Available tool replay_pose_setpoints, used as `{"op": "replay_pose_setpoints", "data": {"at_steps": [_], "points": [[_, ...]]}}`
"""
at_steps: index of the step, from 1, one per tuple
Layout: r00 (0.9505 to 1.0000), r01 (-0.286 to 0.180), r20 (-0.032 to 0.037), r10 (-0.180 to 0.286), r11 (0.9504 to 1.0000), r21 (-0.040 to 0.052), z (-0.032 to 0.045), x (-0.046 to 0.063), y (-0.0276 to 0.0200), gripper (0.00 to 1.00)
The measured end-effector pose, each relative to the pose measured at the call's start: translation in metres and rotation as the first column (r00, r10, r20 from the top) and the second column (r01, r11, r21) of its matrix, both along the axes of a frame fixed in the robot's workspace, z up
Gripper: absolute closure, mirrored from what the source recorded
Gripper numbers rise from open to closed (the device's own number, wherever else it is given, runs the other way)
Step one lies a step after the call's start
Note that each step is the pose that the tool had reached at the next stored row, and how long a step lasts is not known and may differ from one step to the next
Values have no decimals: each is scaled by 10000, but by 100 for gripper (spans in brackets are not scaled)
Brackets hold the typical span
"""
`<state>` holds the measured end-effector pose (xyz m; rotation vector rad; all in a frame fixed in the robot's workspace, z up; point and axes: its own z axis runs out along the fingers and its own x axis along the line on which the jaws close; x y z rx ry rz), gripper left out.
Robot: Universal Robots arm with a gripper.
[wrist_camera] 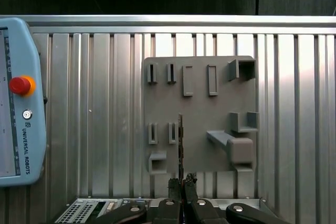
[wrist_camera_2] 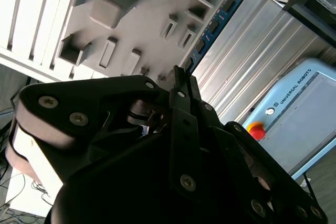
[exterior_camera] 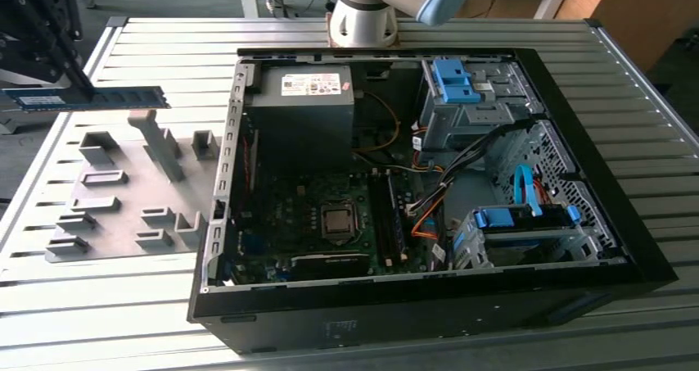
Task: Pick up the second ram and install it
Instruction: 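Pick up the second ram and move it above second insertion slot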
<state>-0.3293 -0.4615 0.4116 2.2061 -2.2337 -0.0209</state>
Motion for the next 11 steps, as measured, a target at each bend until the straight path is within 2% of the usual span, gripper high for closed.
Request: {"op": "replay_pose_setpoints", "data": {"at_steps": [11], "points": [[10000,0,0,0,10000,-1,0,79,0,86]]}}
